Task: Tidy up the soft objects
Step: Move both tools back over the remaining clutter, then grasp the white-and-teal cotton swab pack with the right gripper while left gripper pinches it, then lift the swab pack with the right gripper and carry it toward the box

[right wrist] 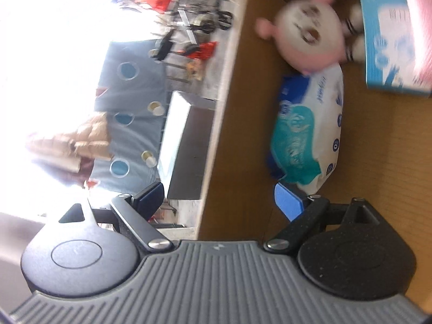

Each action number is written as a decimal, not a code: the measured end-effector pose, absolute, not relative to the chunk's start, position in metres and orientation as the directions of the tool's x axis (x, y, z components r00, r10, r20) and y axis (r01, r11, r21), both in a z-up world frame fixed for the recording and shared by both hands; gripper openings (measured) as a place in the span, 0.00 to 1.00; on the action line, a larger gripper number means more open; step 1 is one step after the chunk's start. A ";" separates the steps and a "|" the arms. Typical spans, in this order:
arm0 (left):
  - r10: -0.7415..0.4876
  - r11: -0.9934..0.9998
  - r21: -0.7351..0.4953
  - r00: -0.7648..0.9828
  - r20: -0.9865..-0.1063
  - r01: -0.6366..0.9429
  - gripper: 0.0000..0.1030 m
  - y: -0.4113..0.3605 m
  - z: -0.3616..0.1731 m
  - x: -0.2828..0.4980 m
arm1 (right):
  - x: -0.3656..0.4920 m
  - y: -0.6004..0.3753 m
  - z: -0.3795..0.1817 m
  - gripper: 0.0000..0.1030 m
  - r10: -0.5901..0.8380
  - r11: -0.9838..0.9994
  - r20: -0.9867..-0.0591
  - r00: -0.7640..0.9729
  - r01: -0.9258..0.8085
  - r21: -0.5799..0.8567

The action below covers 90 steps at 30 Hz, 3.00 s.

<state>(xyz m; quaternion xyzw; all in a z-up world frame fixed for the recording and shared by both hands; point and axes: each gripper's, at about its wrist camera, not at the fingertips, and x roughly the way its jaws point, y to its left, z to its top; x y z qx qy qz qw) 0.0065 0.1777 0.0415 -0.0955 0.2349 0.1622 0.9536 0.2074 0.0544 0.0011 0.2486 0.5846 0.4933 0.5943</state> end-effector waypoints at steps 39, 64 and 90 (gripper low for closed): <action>-0.451 0.839 0.044 0.740 -0.499 0.542 0.63 -0.202 -0.034 0.133 | 0.183 -0.463 -0.047 0.64 0.439 0.859 -0.708 0.552 -0.027 0.512; -0.272 0.819 0.245 0.728 -0.630 0.518 0.31 -0.276 -0.081 0.197 | 0.225 -0.485 -0.087 0.16 0.486 0.790 -0.677 0.552 0.055 0.611; -0.376 0.823 0.300 0.858 -0.349 0.482 0.02 -0.263 -0.002 0.131 | 0.158 -0.500 0.001 0.15 0.592 0.657 -0.386 0.708 -0.147 0.739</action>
